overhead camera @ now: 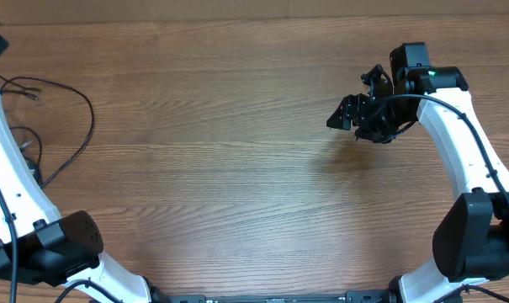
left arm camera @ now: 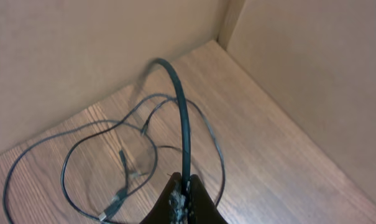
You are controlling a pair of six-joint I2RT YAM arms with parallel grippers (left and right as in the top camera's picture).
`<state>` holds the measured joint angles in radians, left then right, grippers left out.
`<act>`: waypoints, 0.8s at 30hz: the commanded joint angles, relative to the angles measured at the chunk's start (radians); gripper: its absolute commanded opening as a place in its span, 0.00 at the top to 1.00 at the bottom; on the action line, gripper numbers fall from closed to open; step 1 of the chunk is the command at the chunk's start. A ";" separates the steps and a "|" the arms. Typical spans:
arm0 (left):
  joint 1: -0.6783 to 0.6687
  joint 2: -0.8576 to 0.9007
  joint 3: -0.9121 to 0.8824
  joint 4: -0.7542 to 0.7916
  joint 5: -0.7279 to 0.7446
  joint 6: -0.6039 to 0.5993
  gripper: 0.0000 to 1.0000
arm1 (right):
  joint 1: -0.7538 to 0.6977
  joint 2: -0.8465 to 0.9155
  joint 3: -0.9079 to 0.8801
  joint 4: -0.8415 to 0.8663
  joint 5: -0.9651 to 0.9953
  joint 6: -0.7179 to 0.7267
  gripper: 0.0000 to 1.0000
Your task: Untangle cables
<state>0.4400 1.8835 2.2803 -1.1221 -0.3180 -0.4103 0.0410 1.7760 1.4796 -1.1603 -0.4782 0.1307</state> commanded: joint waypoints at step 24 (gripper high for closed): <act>-0.553 -0.332 0.021 -0.535 0.525 0.231 0.00 | 0.003 -0.530 0.551 -0.533 0.242 -0.050 0.00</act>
<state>-0.0788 1.5681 2.2860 -1.6390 0.2161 -0.2058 0.0406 1.3621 2.0029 -1.6928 -0.2687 0.0845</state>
